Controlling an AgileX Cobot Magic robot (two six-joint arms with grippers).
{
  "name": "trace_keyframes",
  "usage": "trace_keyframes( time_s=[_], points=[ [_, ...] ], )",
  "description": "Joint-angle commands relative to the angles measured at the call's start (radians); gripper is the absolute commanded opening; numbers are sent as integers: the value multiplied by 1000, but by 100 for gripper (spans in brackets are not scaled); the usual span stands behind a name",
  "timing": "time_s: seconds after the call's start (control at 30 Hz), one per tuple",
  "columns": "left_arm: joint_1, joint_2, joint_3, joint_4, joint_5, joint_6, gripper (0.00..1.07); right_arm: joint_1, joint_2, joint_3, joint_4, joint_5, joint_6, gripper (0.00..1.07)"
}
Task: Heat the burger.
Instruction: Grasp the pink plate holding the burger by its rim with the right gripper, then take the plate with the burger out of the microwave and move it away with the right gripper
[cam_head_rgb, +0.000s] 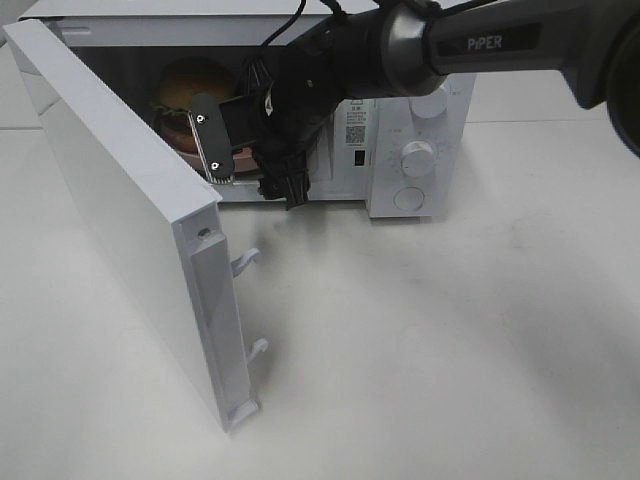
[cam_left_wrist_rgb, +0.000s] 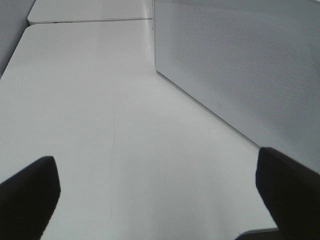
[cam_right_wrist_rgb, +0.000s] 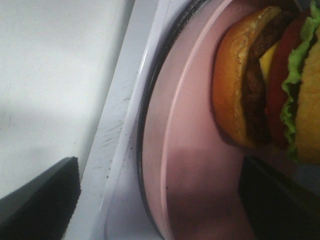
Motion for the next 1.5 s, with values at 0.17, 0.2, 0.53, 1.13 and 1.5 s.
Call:
trace_keyframes(
  time_s=[0.17,0.2,0.53,1.13,1.5],
  points=[
    [-2,-5,3,-6,-14,-1,100,-24,59,-82,16,41,9,81],
    [-2,-5,3,-6,-14,-1,100,-26,65,-87,27,41,4,81],
    [-2,-5,3,-3,-14,-1,100,-26,96,-106,44,29,1,39],
    [-2,-5,3,-3,-14,-1,100,-13,93,-106,53,34,6,0],
    [-2,-5,3,-3,-14,0,100,12,43,-82,54,101,-45,0]
  ],
)
